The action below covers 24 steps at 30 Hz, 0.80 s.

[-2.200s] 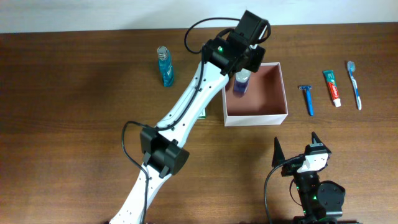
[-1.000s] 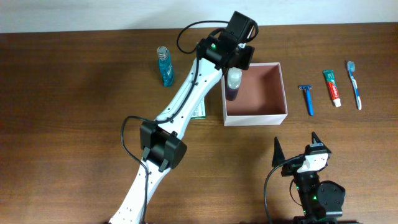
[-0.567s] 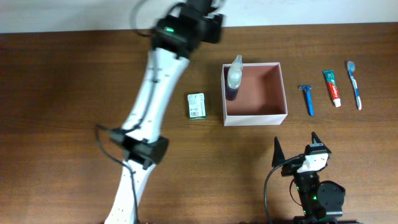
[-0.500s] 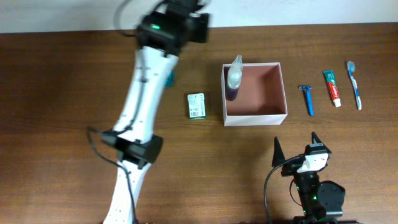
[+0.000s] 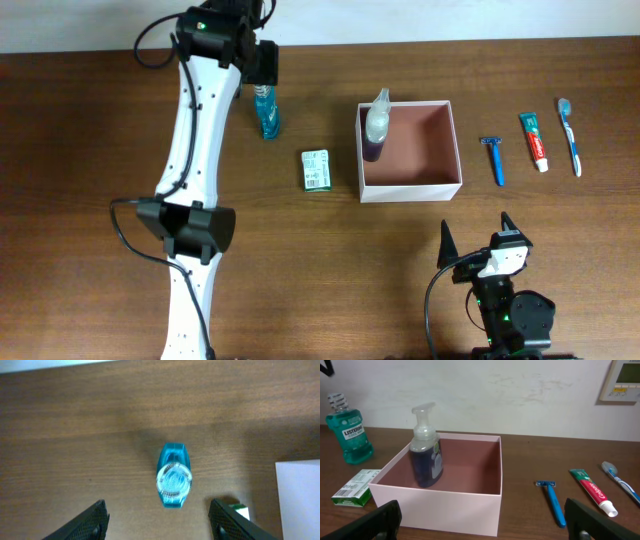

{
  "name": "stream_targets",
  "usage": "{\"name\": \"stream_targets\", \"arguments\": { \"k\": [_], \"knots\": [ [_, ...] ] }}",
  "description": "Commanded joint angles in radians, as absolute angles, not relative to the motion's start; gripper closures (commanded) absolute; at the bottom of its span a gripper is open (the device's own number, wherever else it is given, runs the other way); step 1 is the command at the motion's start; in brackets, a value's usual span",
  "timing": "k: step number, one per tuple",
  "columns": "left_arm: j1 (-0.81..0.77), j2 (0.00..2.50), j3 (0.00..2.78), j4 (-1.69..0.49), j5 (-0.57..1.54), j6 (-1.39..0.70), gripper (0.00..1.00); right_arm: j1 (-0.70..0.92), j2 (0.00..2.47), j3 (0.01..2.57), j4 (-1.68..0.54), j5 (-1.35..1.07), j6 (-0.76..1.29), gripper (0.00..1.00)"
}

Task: Pack container
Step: 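Release the soap bottle and move the left gripper to the mouthwash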

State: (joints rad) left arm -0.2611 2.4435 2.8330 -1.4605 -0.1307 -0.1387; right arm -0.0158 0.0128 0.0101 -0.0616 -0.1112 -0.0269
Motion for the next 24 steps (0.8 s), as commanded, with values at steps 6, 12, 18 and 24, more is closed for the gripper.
{"name": "stream_targets", "arguments": {
  "k": [6, 12, 18, 24],
  "knots": [
    [-0.257, 2.442, 2.672, -1.365, -0.108, -0.114, 0.34, -0.007, 0.006, 0.006, -0.067, -0.12, -0.026, 0.01],
    [-0.257, 2.442, 2.602, -1.273, -0.108, -0.114, 0.34, -0.007, 0.006, 0.006, -0.067, -0.12, -0.027, 0.01],
    [-0.257, 2.442, 2.578, -1.215, -0.109, -0.114, 0.34, -0.007, 0.006, 0.006, -0.067, -0.12, -0.026, 0.01],
    [-0.257, 2.442, 2.572, -1.221, -0.108, -0.115, 0.39, -0.007, 0.006, 0.006, -0.067, -0.12, -0.026, 0.01]
  ]
}}
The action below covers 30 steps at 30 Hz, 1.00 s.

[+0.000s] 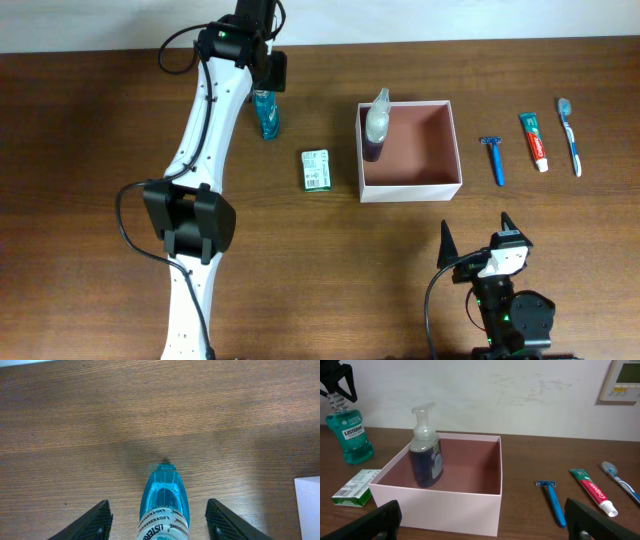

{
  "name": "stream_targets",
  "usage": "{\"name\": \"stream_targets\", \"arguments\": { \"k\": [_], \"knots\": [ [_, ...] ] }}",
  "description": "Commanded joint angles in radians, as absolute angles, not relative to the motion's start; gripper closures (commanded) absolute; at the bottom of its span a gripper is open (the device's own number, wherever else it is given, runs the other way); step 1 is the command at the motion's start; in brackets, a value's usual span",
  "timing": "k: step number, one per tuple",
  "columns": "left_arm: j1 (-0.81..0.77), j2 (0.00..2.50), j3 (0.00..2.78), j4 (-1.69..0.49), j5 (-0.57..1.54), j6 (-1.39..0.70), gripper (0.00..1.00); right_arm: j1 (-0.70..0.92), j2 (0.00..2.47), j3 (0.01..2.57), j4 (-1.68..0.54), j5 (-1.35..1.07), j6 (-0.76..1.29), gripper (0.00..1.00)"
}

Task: Pack container
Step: 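Release the soap bottle and move the left gripper to the mouthwash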

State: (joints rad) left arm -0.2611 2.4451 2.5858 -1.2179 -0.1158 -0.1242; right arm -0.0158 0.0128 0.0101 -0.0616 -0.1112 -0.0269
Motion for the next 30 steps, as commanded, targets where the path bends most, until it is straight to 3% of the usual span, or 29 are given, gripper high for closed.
{"name": "stream_targets", "arguments": {
  "k": [1, 10, 13, 30],
  "knots": [
    [-0.257, 2.442, 2.57, -1.222, -0.108, -0.115, 0.39, -0.007, 0.006, 0.006, -0.067, -0.12, -0.026, 0.01],
    [-0.257, 2.442, 2.564, -1.241, -0.109, -0.115, 0.48, -0.007, 0.005, 0.006, -0.067, -0.12, -0.026, 0.01],
    [-0.257, 2.442, 2.564, -1.243, -0.108, -0.115, 0.56, -0.007, 0.006, 0.006, -0.067, -0.12, -0.026, 0.01],
    [-0.257, 2.442, 2.563, -1.245, -0.108, -0.115, 0.64, -0.007, 0.006, 0.006, -0.067, -0.12, -0.027, 0.01]
  ]
}}
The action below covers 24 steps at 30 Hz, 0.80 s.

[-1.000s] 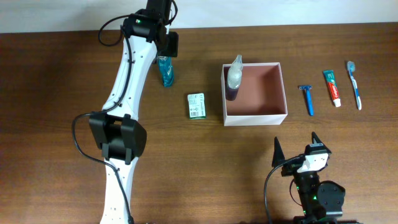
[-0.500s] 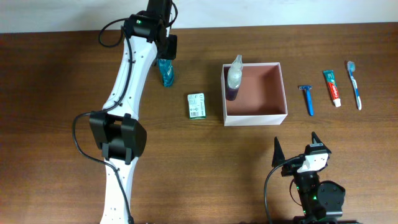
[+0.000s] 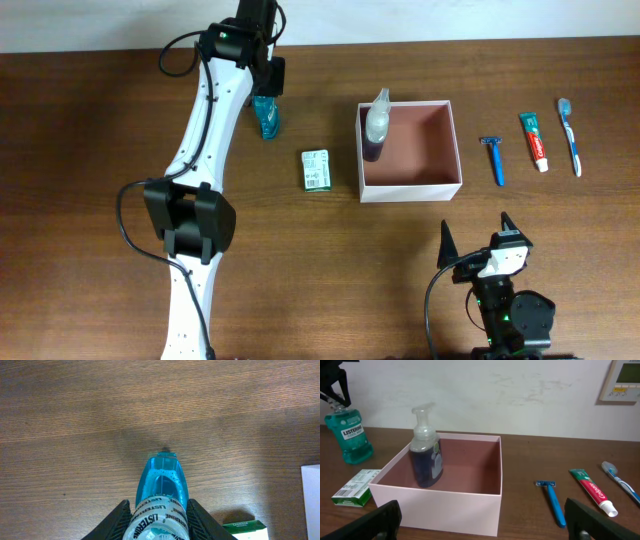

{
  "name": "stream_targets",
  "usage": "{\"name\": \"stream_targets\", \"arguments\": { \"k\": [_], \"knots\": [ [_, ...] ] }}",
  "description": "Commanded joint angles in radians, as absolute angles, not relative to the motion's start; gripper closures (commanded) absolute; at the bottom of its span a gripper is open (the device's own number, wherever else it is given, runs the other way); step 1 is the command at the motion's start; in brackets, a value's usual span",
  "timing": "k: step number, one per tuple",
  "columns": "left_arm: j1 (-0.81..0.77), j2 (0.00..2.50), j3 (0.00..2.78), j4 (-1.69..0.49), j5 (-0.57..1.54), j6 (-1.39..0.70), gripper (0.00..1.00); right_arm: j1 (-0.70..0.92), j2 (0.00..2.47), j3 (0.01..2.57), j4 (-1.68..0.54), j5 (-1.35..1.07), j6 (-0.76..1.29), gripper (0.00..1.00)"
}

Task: Pack container
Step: 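Release the soap bottle and move the left gripper to the mouthwash, then grasp the blue Listerine bottle cap with the left gripper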

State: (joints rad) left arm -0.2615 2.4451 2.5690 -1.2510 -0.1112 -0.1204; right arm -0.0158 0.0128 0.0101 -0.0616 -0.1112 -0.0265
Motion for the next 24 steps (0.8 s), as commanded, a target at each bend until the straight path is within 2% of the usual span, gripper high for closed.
{"name": "stream_targets", "arguments": {
  "k": [1, 3, 6, 11, 13, 24],
  "knots": [
    [-0.257, 2.442, 2.563, -1.245, -0.109, -0.115, 0.64, -0.007, 0.006, 0.006, -0.067, -0.12, -0.026, 0.01],
    [-0.257, 2.442, 2.563, -1.245, -0.109, -0.115, 0.64, -0.007, 0.005, 0.006, -0.067, -0.12, -0.026, 0.01],
    [-0.257, 2.442, 2.563, -1.242, -0.109, -0.115, 0.69, -0.007, 0.006, 0.006, -0.067, -0.12, -0.026, 0.01],
    [-0.257, 2.44, 2.569, -1.234, -0.108, -0.115, 0.7, -0.007, 0.006, 0.006, -0.067, -0.12, -0.026, 0.01],
    [-0.257, 2.439, 2.584, -1.235, -0.108, -0.115, 0.75, -0.007, 0.006, 0.006, -0.067, -0.12, -0.027, 0.01],
    [-0.264, 2.383, 2.712, -1.242, -0.108, -0.115, 0.75, -0.007, 0.006, 0.006, -0.067, -0.12, -0.027, 0.01]
  ]
}}
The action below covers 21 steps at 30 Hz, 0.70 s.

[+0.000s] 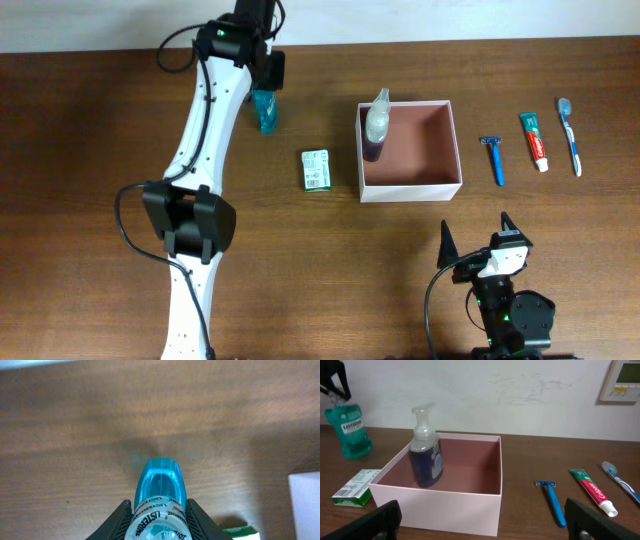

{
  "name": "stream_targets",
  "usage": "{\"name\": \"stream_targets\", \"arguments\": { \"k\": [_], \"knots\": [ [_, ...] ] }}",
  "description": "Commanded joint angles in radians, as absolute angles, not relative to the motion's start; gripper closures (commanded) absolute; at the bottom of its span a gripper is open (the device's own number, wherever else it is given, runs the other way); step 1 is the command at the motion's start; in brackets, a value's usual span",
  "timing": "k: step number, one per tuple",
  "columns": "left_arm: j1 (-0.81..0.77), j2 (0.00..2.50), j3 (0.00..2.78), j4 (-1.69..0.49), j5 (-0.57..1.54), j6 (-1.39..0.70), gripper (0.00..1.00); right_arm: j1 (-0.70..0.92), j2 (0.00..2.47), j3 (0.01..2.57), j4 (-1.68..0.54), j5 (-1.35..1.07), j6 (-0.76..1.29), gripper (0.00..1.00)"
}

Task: Pack container
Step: 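Grasp the blue Listerine bottle cap with the left gripper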

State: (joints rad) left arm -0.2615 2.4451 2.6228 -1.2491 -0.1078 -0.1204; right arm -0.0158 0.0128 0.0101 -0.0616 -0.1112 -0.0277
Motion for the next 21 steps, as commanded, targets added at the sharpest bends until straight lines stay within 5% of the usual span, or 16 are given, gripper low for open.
{"name": "stream_targets", "arguments": {
  "k": [1, 21],
  "knots": [
    [-0.266, 2.372, 2.728, -1.242, -0.108, -0.115, 0.75, -0.007, 0.006, 0.006, -0.067, -0.12, -0.026, 0.01],
    [-0.531, 2.173, 2.822, -1.12, -0.091, -0.115, 0.75, -0.007, 0.006, 0.006, -0.067, -0.12, -0.026, 0.01]
  ]
}}
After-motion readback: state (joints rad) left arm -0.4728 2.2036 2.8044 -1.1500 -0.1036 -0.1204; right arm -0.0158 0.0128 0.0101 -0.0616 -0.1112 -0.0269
